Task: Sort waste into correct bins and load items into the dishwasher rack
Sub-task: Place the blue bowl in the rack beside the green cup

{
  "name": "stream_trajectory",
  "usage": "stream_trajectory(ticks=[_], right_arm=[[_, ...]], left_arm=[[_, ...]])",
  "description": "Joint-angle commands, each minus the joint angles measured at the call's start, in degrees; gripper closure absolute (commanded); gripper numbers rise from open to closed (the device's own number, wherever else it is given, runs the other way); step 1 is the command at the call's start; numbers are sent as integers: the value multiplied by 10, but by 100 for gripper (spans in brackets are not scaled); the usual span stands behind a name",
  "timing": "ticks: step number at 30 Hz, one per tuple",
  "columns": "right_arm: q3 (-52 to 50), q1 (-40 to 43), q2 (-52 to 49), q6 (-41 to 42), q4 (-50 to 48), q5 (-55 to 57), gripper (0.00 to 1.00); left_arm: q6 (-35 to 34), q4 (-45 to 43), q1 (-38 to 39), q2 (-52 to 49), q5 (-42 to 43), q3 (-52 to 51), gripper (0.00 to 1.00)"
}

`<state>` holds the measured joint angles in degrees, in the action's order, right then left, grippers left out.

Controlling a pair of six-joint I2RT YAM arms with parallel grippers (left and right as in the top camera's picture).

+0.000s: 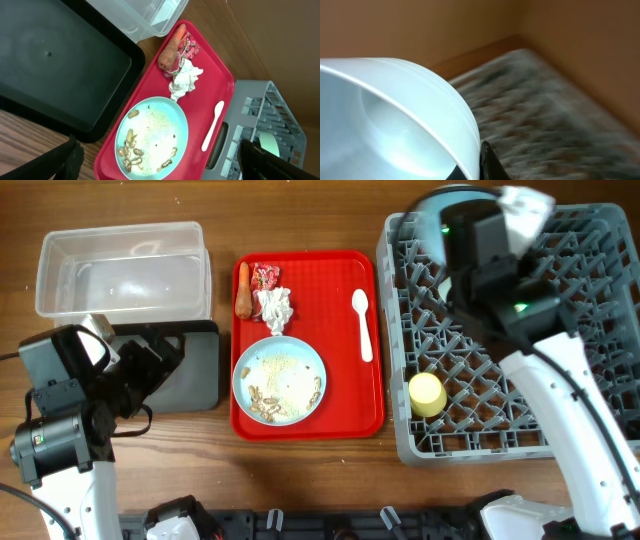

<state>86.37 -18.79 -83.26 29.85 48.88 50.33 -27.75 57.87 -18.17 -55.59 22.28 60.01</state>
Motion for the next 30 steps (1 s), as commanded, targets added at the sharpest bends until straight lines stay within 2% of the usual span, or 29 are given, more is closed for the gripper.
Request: stream_trajectory(ticks=[1,5,9,14,20,27,30], right_arm=[[-42,76,-41,-14,13,175,96],[-67,191,-108,-14,-3,183,96],[-67,241,-175,-42,-24,183,96],[-67,240,-228,-78,-56,163,96],[-67,230,-280,-92,-47,157,96],[-67,154,-278,-88,-22,138,96],[-65,128,-265,-70,6,121,62]], left_arm=[[3,-1,-4,4,-5,4,0],[3,-1,-4,4,-5,4,0],[3,-1,-4,4,-5,4,0],[3,-1,-4,4,-5,4,0],[3,-1,-4,4,-5,4,0],[3,-1,-4,4,-5,4,0],[3,-1,-4,4,-5,4,0]])
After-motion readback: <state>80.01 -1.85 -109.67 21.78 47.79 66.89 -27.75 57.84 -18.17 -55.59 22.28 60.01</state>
